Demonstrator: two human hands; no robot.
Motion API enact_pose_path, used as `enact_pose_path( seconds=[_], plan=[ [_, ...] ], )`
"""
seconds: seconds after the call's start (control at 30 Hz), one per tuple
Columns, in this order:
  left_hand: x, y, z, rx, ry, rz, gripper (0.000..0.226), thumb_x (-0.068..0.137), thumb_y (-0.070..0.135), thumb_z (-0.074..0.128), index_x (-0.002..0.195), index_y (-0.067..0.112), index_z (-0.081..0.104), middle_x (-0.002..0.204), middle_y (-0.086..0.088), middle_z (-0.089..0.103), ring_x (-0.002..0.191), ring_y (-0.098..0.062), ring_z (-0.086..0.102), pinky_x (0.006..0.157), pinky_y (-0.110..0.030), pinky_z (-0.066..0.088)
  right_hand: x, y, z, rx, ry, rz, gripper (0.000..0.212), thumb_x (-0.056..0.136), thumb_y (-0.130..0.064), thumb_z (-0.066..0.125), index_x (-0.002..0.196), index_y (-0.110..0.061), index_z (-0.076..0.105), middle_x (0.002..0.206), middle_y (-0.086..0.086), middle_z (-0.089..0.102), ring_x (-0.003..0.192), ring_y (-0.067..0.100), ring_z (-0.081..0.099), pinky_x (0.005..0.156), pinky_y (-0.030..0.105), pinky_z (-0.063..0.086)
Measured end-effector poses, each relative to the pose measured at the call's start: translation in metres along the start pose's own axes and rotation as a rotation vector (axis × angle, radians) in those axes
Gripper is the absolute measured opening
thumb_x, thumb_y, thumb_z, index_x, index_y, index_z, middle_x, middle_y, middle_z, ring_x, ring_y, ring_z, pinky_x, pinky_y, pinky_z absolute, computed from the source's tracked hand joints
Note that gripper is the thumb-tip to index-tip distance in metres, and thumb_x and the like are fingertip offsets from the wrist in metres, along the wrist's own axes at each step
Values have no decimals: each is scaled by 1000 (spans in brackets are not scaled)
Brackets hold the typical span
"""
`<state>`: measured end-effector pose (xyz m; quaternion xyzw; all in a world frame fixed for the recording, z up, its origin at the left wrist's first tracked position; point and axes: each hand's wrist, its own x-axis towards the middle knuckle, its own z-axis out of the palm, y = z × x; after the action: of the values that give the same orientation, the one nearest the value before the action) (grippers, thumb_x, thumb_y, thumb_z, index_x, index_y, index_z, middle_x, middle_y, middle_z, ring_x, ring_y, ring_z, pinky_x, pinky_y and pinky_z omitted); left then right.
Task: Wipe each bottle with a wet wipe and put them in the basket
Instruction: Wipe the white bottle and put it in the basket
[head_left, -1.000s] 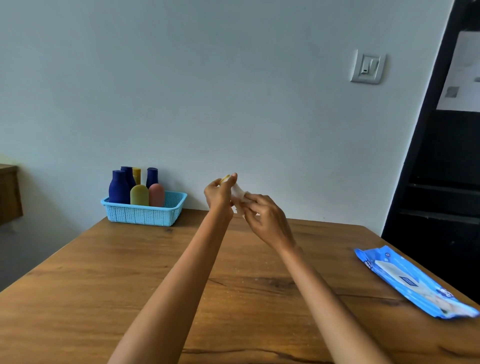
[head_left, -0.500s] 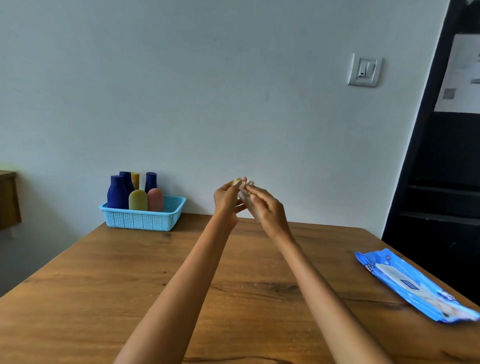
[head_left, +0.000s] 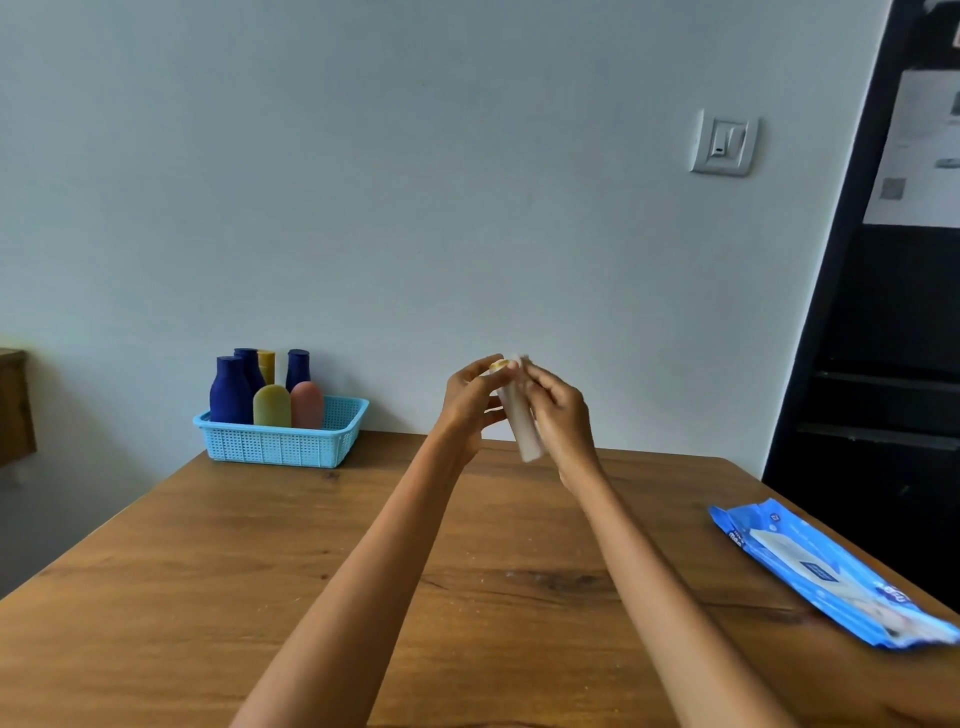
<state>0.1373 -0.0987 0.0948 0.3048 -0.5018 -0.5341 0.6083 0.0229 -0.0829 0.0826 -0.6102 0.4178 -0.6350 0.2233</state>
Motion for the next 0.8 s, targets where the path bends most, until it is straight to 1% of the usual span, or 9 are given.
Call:
enact_pose_path(
  seconds=[0.1,0.2,0.33,0.43,0.5,0.57,0.67,0.73,0.8],
  plan=[
    [1,4,-1,-19,-31,24,38,90,18,62,126,8,54,111,-9,63,87,-23,64,83,-37,54,-1,0,3,-77,-8,22,33,100,-23,43,129,-20,56,116,-8,59,105,12,57,83,23,47],
    [1,4,-4,12,-44,30,33,94,19,55,127,12,53,116,-9,60,93,-25,60,90,-41,51,-2,12,-4,0,-77,153,28,99,-21,41,116,-21,63,108,-2,65,98,17,59,74,25,47],
    [3,-2,-6,-5,-59,19,27,98,18,46,125,16,53,126,-15,56,103,-27,56,85,-38,51,-2,12,-19,116,-148,279,24,97,-16,43,103,-23,65,94,-3,66,84,9,59,67,22,46],
    [2,-1,-8,-31,-88,56,29,99,19,46,127,15,50,119,-14,59,103,-29,59,84,-38,52,-4,17,-24,44,-198,316,25,97,-16,40,96,-17,65,80,-1,59,75,14,55,60,21,46],
    [2,1,-10,-55,-105,76,32,98,19,48,129,13,49,114,-13,61,99,-29,63,84,-40,53,-7,24,-24,54,-233,384,27,96,-17,39,99,-10,65,84,4,61,75,19,59,68,28,52],
    [2,0,-13,-78,-102,83,32,96,17,50,128,11,50,112,-13,60,97,-28,63,85,-40,53,-8,28,-27,60,-266,455,28,95,-17,37,97,-7,63,85,9,66,75,21,62,74,35,52],
    [4,-2,-16,-95,-70,108,31,93,12,55,124,12,54,112,-11,57,102,-27,57,90,-43,50,-9,34,-31,49,-309,579,29,95,-18,36,94,-6,63,85,11,70,69,18,61,63,29,51],
    [2,-4,-15,-71,-50,122,36,92,8,57,127,13,53,108,-6,57,101,-22,56,94,-43,48,-10,39,-29,144,-276,686,30,96,-18,37,102,-3,62,98,16,69,70,18,60,60,28,52],
    [0,-7,-10,-13,-45,135,43,90,7,60,131,15,50,108,-3,55,98,-17,56,92,-37,50,-10,41,-26,258,-231,763,29,96,-16,36,107,-2,59,103,18,67,72,19,60,60,28,52]
  ],
)
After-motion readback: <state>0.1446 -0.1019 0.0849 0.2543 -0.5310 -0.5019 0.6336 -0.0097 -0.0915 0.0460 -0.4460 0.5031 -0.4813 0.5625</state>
